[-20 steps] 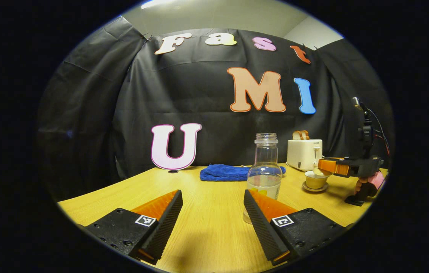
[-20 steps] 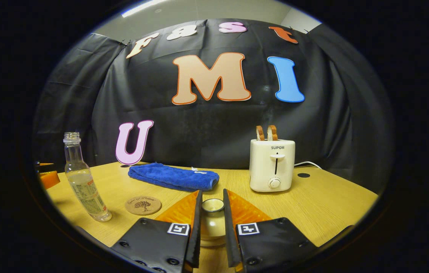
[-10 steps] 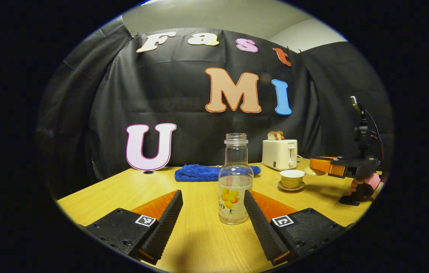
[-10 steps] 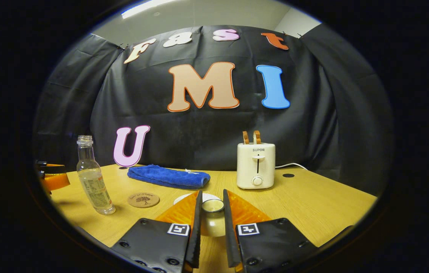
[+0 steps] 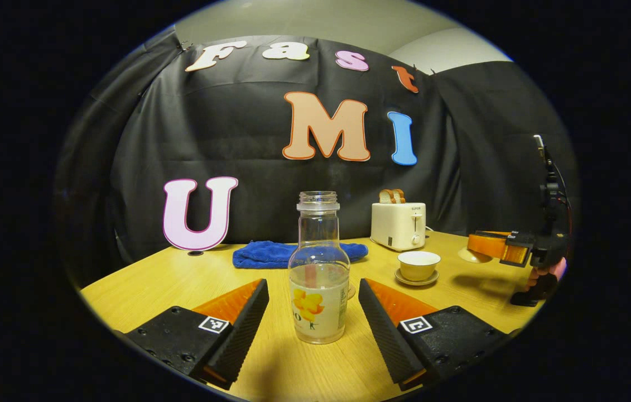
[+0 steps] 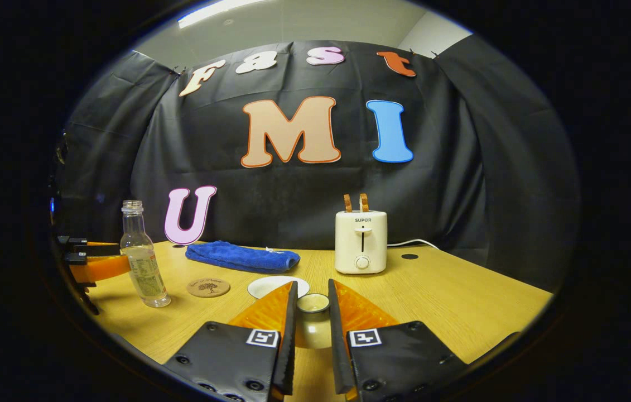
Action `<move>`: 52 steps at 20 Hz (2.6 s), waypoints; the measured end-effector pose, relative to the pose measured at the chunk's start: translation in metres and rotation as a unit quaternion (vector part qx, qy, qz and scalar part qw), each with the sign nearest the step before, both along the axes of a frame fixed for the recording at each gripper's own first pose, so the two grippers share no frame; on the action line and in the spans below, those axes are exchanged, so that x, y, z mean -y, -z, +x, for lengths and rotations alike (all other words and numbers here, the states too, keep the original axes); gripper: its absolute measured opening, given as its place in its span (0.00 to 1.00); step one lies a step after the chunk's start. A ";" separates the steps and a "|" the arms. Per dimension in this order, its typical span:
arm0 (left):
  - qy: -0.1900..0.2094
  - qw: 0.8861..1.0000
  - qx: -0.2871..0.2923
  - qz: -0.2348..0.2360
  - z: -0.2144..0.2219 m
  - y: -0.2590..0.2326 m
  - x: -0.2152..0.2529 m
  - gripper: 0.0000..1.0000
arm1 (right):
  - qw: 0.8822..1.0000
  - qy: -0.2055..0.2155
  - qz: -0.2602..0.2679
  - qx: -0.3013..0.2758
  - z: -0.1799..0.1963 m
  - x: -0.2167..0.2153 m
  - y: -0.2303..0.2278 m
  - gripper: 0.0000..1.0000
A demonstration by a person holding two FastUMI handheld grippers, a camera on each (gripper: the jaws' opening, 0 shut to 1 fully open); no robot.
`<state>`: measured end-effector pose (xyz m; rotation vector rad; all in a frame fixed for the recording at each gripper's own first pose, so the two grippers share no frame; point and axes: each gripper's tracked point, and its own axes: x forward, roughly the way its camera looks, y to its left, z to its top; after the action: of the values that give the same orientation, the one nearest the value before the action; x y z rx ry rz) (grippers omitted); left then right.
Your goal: Open the teacup lid with one hand, grasp the water bottle and pour water into the teacup with the other hand; after pouring, place the water bottle on the coaster and then close the teacup lid.
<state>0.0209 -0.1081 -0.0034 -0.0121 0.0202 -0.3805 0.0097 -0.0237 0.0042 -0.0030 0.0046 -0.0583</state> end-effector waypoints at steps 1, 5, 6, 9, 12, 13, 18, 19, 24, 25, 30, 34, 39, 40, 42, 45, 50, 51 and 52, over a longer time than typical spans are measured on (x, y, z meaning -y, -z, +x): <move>0.001 1.000 -0.007 0.002 0.005 0.003 0.002 0.95 | 1.000 0.003 0.000 0.001 -0.001 0.003 -0.001 0.31; 0.007 0.999 -0.038 0.008 0.024 0.013 0.014 0.95 | 1.000 0.007 0.000 0.001 -0.005 0.011 0.000 0.31; 0.008 0.999 -0.045 0.010 0.027 0.015 0.016 0.95 | 1.000 0.009 0.000 0.001 -0.007 0.012 0.000 0.31; 0.006 0.998 -0.064 0.016 0.035 0.022 0.020 0.95 | 1.000 0.017 -0.001 0.001 -0.009 0.020 -0.001 0.31; 0.007 0.996 -0.082 0.028 0.039 0.028 0.024 0.95 | 1.000 0.025 -0.001 0.000 -0.011 0.028 0.000 0.31; 0.006 0.996 -0.086 0.032 0.040 0.030 0.024 0.95 | 1.000 0.026 -0.001 0.002 -0.012 0.029 -0.001 0.31; -0.002 0.995 -0.091 0.043 0.041 0.031 0.023 0.74 | 1.000 0.031 -0.001 0.001 -0.011 0.035 -0.001 0.31; -0.007 0.995 -0.091 0.044 0.043 0.032 0.021 0.73 | 0.999 0.032 -0.001 0.002 -0.012 0.036 -0.001 0.31; -0.030 0.994 -0.088 0.054 0.049 0.030 0.023 0.69 | 0.999 0.036 -0.001 0.002 -0.013 0.041 -0.002 0.31; -0.031 0.994 -0.089 0.064 0.050 0.032 0.026 0.69 | 0.999 0.037 -0.001 0.002 -0.013 0.042 -0.002 0.31; -0.032 0.988 -0.064 0.134 0.061 0.015 0.038 0.69 | 0.999 0.046 -0.002 0.002 -0.013 0.050 -0.002 0.31; -0.028 0.976 -0.013 0.214 0.072 -0.008 0.052 0.69 | 0.999 0.052 -0.002 0.002 -0.014 0.058 -0.002 0.31; -0.056 0.931 0.048 0.357 0.098 -0.025 0.053 0.69 | 0.998 0.066 -0.002 0.003 -0.015 0.072 -0.003 0.30; -0.057 0.917 0.058 0.391 0.102 -0.025 0.055 0.69 | 0.998 0.069 -0.002 0.003 -0.014 0.076 -0.003 0.30; -0.047 0.896 0.074 0.435 0.107 -0.022 0.064 0.69 | 0.997 0.075 -0.003 0.004 -0.016 0.082 -0.003 0.31; -0.032 0.866 0.092 0.491 0.114 -0.013 0.073 0.69 | 0.997 0.080 -0.003 0.004 -0.016 0.087 -0.004 0.31; -0.012 0.816 0.100 0.569 0.116 0.007 0.083 0.69 | 0.997 0.083 -0.003 0.004 -0.016 0.090 -0.003 0.31; -0.010 0.804 0.102 0.585 0.115 0.008 0.083 0.69 | 0.996 0.084 -0.003 0.005 -0.016 0.090 -0.003 0.31; -0.007 0.794 0.104 0.599 0.115 0.011 0.084 0.69 | 0.996 0.084 -0.003 0.004 -0.016 0.091 -0.003 0.31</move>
<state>0.1359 -0.1918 -0.0140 1.3000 0.0409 -0.2968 -0.0068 -0.1146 0.0074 -0.0089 -0.0042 -0.2263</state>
